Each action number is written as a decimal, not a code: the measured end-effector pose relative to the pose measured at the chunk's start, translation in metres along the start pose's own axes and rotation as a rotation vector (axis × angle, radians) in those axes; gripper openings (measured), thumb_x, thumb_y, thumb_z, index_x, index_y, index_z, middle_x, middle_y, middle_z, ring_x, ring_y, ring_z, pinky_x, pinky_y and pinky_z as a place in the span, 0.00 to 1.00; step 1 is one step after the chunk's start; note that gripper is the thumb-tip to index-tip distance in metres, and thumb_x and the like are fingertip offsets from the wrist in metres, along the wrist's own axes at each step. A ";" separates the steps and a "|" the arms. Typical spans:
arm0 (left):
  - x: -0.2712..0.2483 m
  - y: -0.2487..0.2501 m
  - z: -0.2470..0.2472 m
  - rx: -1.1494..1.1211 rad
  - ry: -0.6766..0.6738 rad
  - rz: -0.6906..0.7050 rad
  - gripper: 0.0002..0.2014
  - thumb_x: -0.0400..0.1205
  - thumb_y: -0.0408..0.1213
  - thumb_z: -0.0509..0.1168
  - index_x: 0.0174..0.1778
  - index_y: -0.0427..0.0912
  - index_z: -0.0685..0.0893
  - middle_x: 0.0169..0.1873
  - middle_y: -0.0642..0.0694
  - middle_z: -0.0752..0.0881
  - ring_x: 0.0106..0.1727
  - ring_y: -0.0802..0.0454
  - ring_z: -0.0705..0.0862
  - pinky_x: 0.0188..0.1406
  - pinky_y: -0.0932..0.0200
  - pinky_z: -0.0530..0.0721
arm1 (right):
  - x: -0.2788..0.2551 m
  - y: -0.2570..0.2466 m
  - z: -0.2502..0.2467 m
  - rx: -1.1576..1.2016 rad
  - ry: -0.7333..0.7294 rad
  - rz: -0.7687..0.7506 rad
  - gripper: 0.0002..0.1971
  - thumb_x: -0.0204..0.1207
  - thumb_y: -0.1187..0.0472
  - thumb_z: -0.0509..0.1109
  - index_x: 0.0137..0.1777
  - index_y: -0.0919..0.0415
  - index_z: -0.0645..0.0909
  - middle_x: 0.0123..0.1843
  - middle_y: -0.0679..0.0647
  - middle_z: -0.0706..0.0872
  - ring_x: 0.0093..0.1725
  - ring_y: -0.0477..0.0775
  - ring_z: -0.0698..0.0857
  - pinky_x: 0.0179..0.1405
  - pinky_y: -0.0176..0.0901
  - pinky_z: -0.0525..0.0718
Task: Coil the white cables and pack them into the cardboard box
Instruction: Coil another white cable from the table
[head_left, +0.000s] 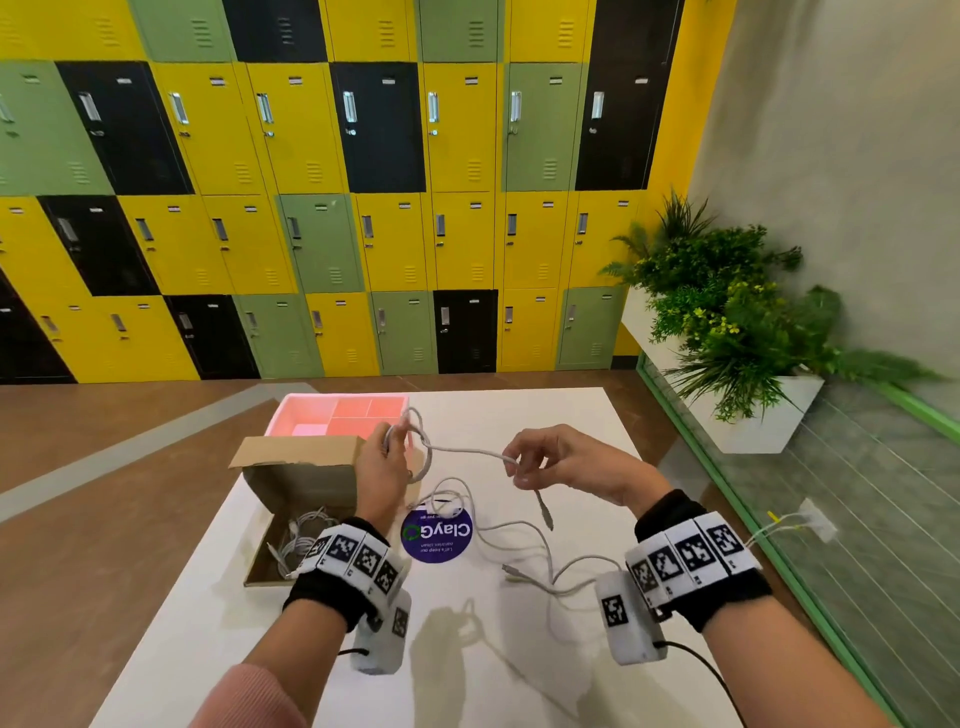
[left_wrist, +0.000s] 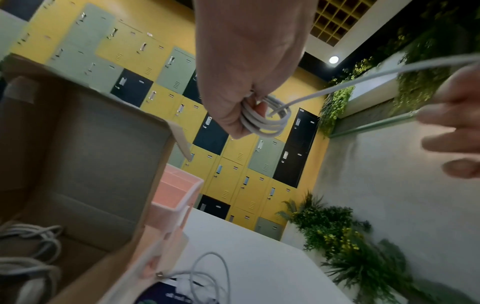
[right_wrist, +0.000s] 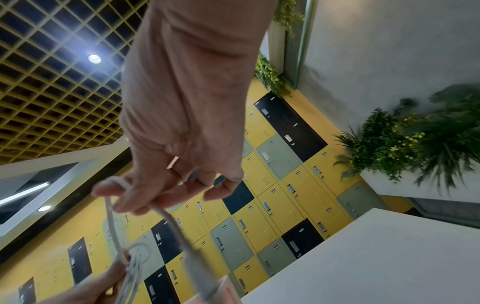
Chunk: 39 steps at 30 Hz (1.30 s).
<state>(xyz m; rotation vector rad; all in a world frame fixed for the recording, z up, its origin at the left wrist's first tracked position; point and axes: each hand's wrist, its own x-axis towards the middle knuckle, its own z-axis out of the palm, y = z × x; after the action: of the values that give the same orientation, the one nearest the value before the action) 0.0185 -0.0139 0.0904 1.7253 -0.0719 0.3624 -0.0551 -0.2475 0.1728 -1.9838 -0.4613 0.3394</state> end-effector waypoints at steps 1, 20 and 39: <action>0.001 -0.002 -0.001 -0.008 0.010 -0.010 0.17 0.88 0.43 0.57 0.31 0.45 0.71 0.24 0.49 0.69 0.27 0.52 0.66 0.27 0.56 0.64 | -0.002 0.000 -0.002 0.051 0.007 -0.018 0.09 0.75 0.73 0.70 0.45 0.57 0.82 0.37 0.49 0.83 0.40 0.42 0.81 0.45 0.31 0.77; -0.013 -0.007 0.004 0.074 -0.140 0.030 0.12 0.89 0.45 0.52 0.44 0.49 0.78 0.32 0.42 0.78 0.33 0.49 0.73 0.31 0.56 0.72 | 0.013 0.012 -0.009 0.602 0.392 -0.025 0.11 0.74 0.64 0.73 0.36 0.59 0.72 0.36 0.53 0.79 0.38 0.50 0.80 0.54 0.45 0.86; -0.023 0.014 0.002 0.184 -0.436 0.183 0.12 0.86 0.48 0.54 0.51 0.44 0.76 0.41 0.52 0.83 0.41 0.53 0.82 0.42 0.50 0.80 | 0.018 0.030 -0.019 0.572 0.855 0.036 0.12 0.78 0.54 0.70 0.38 0.60 0.76 0.36 0.55 0.80 0.38 0.50 0.80 0.49 0.45 0.87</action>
<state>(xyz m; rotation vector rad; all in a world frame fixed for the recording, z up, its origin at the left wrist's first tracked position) -0.0067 -0.0219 0.0967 1.9617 -0.5295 0.1228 -0.0262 -0.2660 0.1538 -1.3969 0.2095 -0.3350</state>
